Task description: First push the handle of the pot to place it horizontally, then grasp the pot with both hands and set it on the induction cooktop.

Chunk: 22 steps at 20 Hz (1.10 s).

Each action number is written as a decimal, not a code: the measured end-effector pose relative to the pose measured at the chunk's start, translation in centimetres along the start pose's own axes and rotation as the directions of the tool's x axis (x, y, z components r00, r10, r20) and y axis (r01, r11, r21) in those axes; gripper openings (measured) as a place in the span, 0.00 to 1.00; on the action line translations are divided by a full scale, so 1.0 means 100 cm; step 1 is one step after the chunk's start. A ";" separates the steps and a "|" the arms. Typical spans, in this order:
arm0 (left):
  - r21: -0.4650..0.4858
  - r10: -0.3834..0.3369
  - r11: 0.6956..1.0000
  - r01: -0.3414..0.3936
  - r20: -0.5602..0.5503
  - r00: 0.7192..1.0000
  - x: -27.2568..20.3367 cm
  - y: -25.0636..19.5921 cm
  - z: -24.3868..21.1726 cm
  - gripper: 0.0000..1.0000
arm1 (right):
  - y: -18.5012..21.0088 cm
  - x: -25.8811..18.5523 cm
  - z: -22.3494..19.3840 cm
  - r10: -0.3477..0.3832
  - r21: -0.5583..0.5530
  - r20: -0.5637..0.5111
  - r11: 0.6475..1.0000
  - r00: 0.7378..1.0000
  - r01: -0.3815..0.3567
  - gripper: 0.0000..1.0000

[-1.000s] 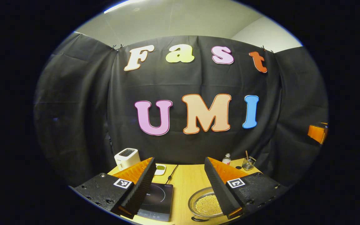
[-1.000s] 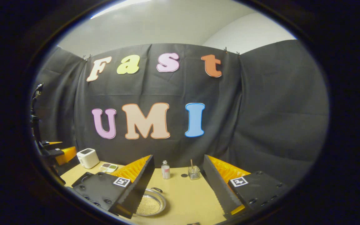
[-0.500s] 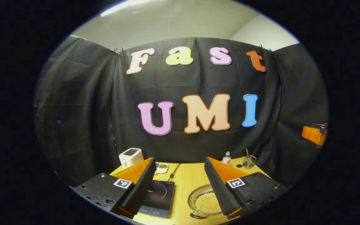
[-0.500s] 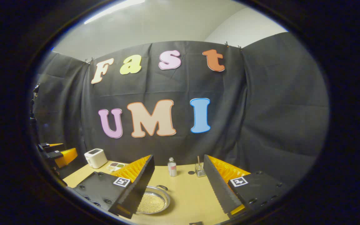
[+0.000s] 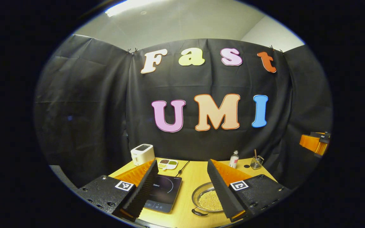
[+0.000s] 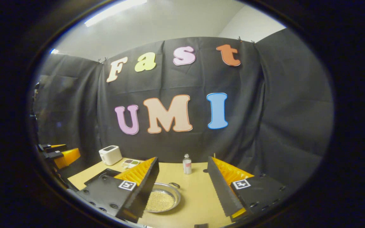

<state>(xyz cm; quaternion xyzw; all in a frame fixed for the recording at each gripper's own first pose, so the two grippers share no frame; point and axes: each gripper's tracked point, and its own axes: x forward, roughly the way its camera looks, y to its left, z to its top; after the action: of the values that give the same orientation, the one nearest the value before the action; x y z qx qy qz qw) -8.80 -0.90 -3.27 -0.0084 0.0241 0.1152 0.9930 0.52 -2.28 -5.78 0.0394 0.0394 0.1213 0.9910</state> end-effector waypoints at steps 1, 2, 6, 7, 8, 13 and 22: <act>-0.001 0.013 1.000 -0.013 -0.001 1.000 -0.004 0.003 -0.001 0.95 | 0.002 0.001 -0.003 0.014 -0.004 -0.006 1.000 1.000 -0.014 0.84; -0.004 0.023 1.000 -0.023 -0.002 1.000 -0.006 0.005 -0.001 0.95 | 0.002 0.000 -0.006 0.021 -0.006 -0.011 1.000 1.000 -0.021 0.82; -0.012 0.066 0.998 -0.066 -0.015 0.998 -0.015 0.013 -0.007 0.95 | 0.011 0.002 -0.027 0.072 -0.058 -0.053 0.995 0.996 -0.075 0.29; -0.010 0.075 0.997 -0.076 -0.022 0.997 -0.017 0.014 -0.010 0.95 | 0.013 0.003 -0.034 0.079 -0.091 -0.068 0.992 0.995 -0.085 0.22; -0.007 0.085 0.996 -0.085 -0.029 0.996 -0.019 0.016 -0.011 0.95 | 0.017 0.003 -0.040 0.093 -0.115 -0.083 0.988 0.992 -0.102 0.19; 0.012 0.136 0.991 -0.135 -0.043 0.990 -0.026 0.022 -0.013 0.93 | 0.051 0.004 -0.081 0.213 -0.051 -0.200 0.973 0.956 -0.227 0.21; 0.031 0.156 0.988 -0.154 -0.075 0.985 -0.017 0.046 -0.027 0.95 | 0.087 0.014 -0.178 0.258 0.022 -0.451 0.960 0.854 -0.279 0.19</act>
<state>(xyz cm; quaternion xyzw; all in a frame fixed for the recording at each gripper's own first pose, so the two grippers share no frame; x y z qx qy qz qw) -11.65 3.10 -5.95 0.0013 0.0646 0.1913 0.9794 -1.75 7.72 -22.79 -0.0065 0.2587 0.2649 0.9289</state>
